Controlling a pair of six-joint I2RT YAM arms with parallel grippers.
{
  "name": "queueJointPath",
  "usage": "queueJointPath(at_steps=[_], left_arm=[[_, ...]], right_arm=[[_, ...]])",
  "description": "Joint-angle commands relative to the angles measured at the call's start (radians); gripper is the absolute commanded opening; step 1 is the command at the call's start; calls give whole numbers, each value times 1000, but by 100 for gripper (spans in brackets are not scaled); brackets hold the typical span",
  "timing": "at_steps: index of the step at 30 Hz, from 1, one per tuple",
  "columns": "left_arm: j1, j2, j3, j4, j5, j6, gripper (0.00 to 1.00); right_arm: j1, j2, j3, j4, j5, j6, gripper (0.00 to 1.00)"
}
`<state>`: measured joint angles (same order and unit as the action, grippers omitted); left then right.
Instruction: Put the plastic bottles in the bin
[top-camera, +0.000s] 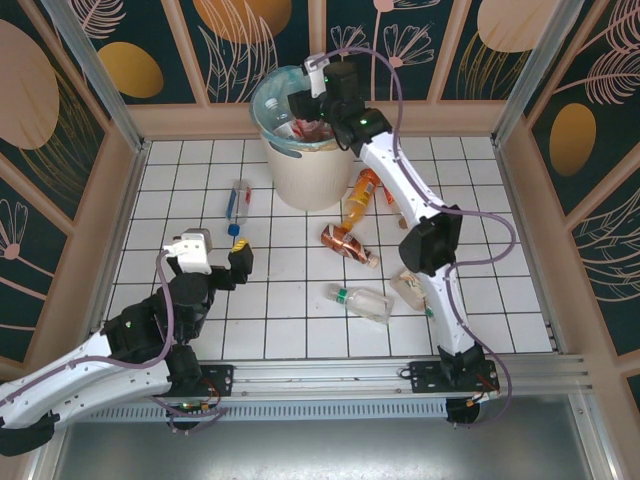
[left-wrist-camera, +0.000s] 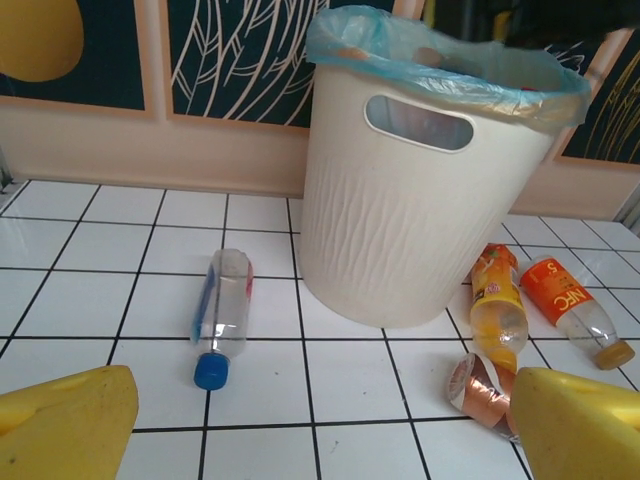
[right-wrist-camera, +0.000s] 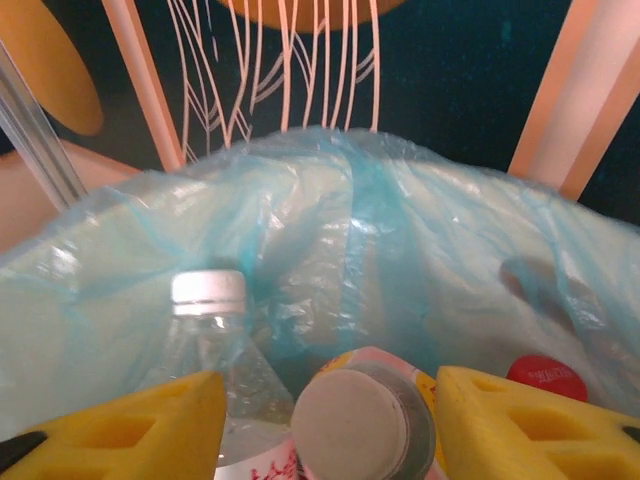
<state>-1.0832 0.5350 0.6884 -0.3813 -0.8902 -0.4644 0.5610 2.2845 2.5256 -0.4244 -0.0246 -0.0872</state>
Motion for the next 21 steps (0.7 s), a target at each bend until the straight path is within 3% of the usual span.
queueJointPath(at_steps=[1, 11, 16, 21], left_arm=[[-4, 15, 46, -53, -42, -70, 95], [-4, 228, 68, -26, 101, -73, 95], [-3, 360, 55, 65, 183, -53, 96], [-2, 445, 46, 98, 239, -117, 97]], right_arm=[[10, -248, -86, 36, -33, 44, 62], [57, -847, -906, 142, -59, 64, 62], [98, -1035, -1161, -52, -27, 123, 63], [186, -1087, -1341, -240, -3, 185, 62]])
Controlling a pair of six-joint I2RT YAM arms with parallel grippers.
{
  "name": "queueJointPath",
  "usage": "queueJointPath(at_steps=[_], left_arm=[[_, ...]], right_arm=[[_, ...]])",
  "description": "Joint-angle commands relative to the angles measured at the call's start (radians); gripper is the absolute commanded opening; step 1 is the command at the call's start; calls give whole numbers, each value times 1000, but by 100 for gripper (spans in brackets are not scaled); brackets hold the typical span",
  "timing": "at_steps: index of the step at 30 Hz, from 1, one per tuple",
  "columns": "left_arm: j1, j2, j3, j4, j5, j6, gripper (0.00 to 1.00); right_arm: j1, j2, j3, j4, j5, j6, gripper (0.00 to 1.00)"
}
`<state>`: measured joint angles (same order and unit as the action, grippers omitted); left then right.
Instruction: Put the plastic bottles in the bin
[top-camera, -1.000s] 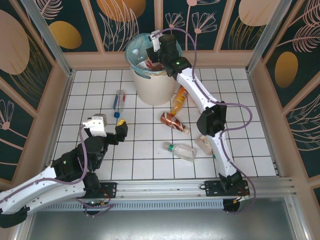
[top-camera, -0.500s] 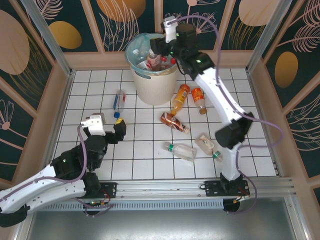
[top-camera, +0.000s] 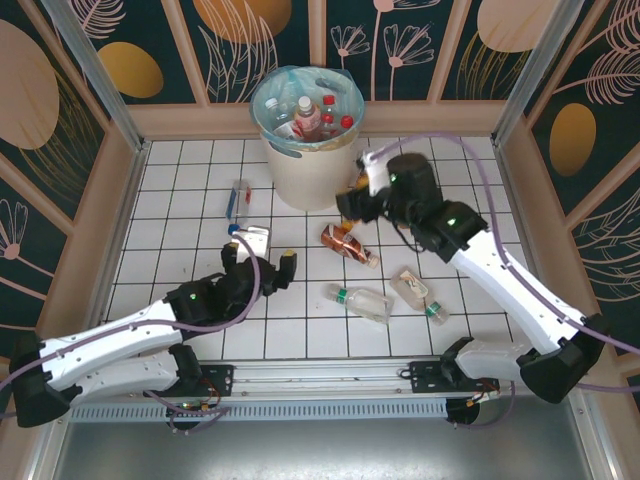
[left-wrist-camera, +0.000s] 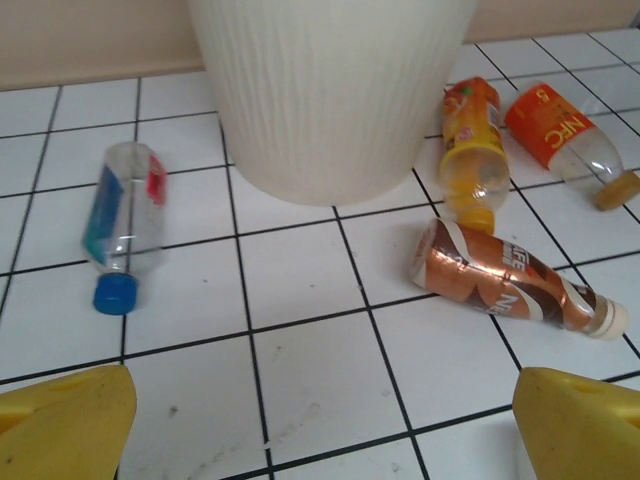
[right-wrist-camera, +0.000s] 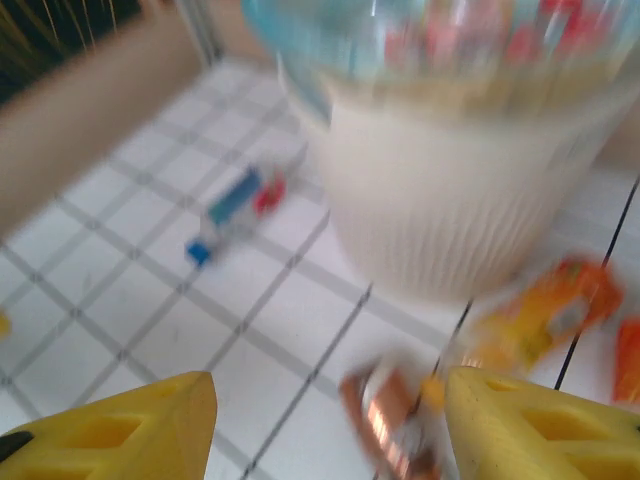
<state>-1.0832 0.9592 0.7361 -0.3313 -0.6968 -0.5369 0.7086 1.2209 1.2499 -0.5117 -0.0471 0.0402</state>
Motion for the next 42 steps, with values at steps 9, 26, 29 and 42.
queueJointPath(at_steps=[9, 26, 29, 42], left_arm=[[-3, 1, -103, -5, 80, -292, 98], [-2, -264, -242, -154, 51, -461, 95], [-3, -269, -242, -171, 53, -465, 95], [-3, -296, -260, -182, 55, -469, 95]], right_arm=[[188, 98, -204, -209, 48, -4, 66], [319, 416, -186, -173, 161, -123, 72], [322, 464, -176, -166, 167, -134, 72], [322, 605, -92, -195, 160, -149, 55]])
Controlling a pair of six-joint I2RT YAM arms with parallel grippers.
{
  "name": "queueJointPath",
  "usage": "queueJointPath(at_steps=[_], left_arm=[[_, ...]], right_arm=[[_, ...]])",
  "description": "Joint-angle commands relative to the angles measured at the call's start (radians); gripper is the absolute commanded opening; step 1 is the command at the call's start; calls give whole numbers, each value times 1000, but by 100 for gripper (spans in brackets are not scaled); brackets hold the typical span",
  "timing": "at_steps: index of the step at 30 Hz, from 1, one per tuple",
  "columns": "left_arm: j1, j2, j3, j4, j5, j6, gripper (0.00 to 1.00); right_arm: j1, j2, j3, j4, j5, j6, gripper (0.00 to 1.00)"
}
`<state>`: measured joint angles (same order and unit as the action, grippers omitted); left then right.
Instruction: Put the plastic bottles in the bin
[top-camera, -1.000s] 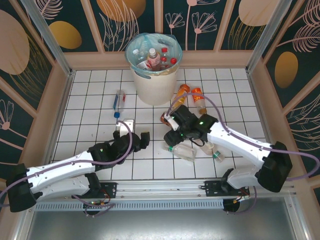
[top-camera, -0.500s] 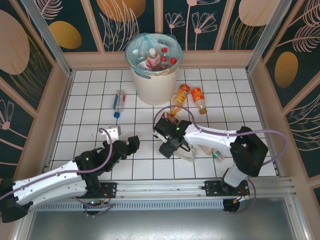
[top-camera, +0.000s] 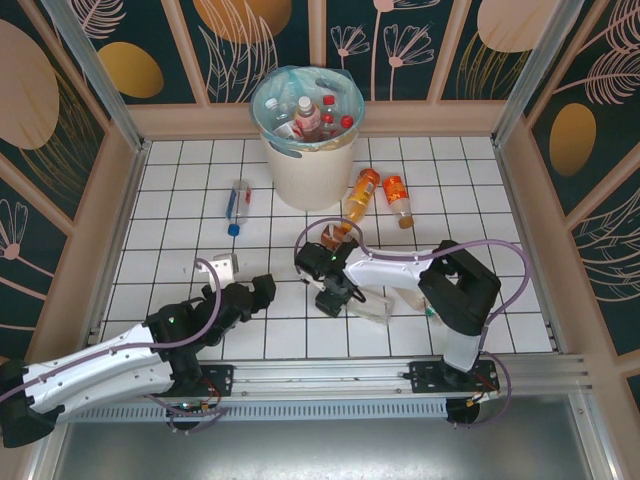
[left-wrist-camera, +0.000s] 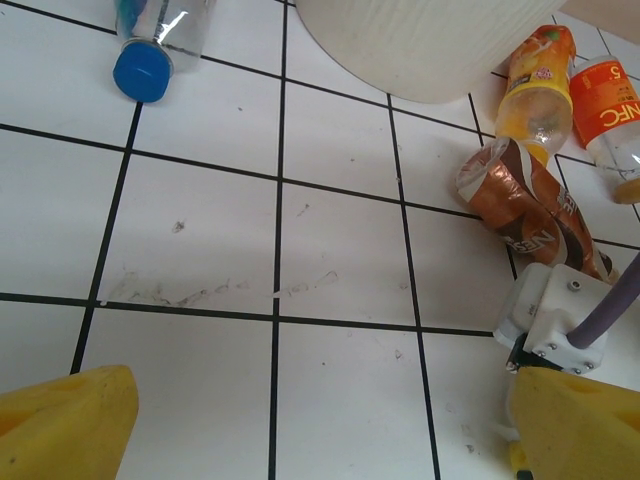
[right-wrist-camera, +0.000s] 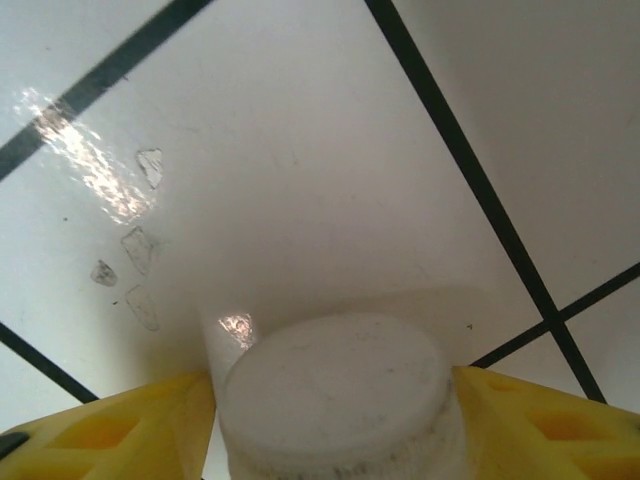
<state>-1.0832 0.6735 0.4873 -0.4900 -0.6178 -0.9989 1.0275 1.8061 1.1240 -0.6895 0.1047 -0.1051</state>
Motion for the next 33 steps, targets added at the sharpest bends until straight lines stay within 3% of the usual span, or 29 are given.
queueJointPath(at_steps=[1, 7, 16, 23, 28, 33], left_arm=[[-1, -12, -8, -26, -26, -6, 95], [-3, -28, -4, -32, -48, 3, 95], [-2, -65, 37, -67, -102, 21, 95], [-2, -143, 137, -109, -169, 66, 93], [-2, -176, 249, -112, -227, 138, 92], [-3, -147, 351, -80, -258, 224, 92]], right_arm=[[3, 20, 39, -23, 5, -4, 52], [3, -4, 98, -89, -24, 2, 36], [-15, -176, 225, -153, -112, 1, 32], [-77, -280, 500, -156, -170, -8, 30], [-161, -308, 704, -41, -227, -26, 28], [-287, -330, 734, 306, -223, -47, 28]])
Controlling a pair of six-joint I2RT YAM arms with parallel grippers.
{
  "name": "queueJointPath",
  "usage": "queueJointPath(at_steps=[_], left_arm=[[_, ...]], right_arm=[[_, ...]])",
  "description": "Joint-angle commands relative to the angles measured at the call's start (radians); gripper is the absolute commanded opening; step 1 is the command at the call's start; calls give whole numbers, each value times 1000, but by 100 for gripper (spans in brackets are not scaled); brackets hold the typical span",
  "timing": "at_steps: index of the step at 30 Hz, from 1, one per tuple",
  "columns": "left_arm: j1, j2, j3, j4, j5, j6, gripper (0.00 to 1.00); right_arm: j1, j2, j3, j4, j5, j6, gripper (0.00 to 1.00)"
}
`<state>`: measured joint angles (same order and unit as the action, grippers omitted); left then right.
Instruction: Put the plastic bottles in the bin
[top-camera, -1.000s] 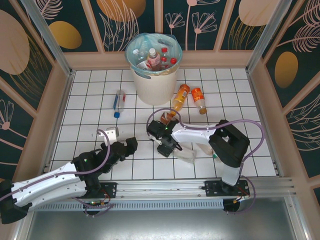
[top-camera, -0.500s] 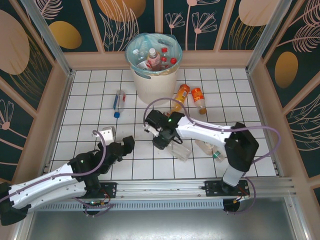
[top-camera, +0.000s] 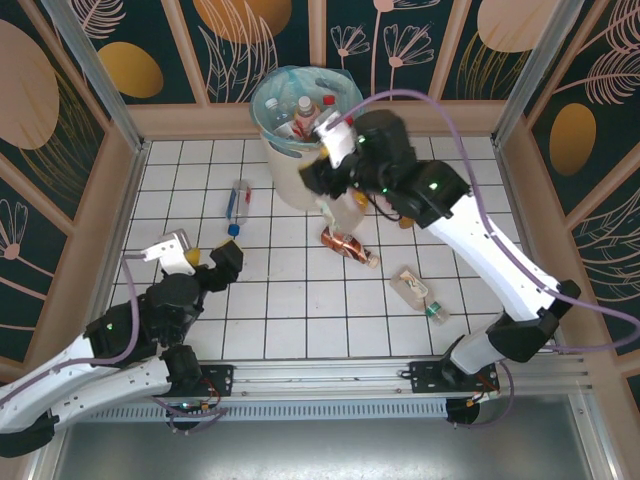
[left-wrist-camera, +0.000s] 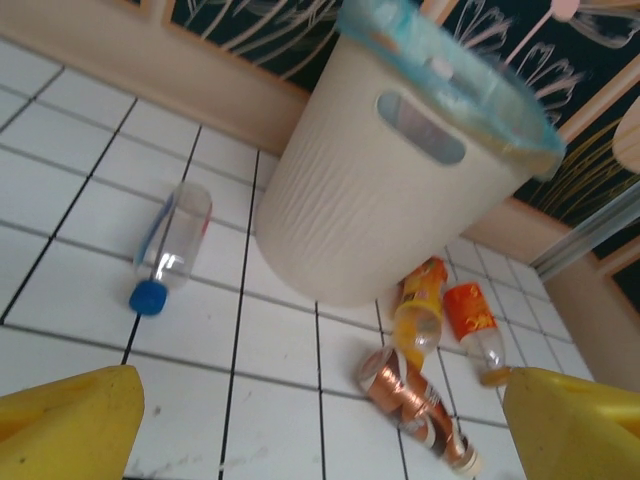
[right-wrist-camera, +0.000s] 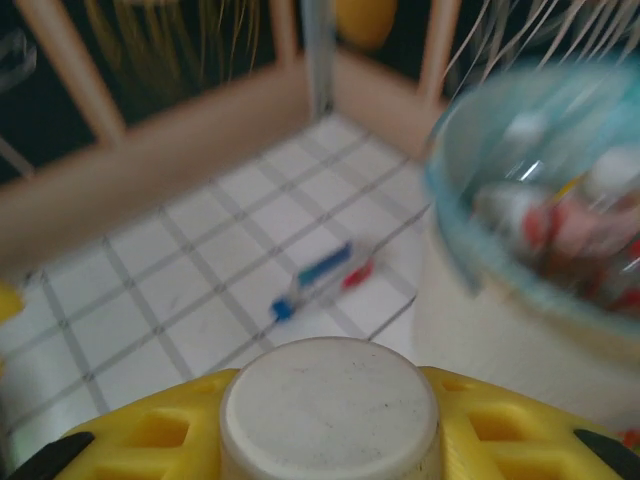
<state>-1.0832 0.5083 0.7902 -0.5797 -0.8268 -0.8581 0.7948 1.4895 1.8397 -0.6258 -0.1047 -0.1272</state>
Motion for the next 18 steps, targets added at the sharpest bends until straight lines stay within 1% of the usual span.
queueJointPath(at_steps=[1, 3, 5, 9, 12, 16, 18], left_arm=[[-4, 29, 61, 19, -49, 95, 92], [-3, 62, 86, 38, -40, 119, 92], [-3, 98, 105, 58, -23, 141, 93], [-3, 181, 137, 96, 17, 181, 93], [-3, 236, 152, 113, 48, 202, 93], [-2, 275, 159, 121, 58, 207, 94], [-2, 273, 150, 128, 56, 203, 94]], right_arm=[[-79, -9, 14, 316, -18, -21, 28], [-138, 21, 12, 479, -32, -11, 28], [-186, 81, 43, 587, -53, 5, 28], [-243, 277, 192, 692, -130, 25, 27], [-243, 450, 378, 670, -179, 34, 27], [-243, 672, 679, 517, -219, 41, 29], [-243, 734, 745, 458, -231, 57, 32]])
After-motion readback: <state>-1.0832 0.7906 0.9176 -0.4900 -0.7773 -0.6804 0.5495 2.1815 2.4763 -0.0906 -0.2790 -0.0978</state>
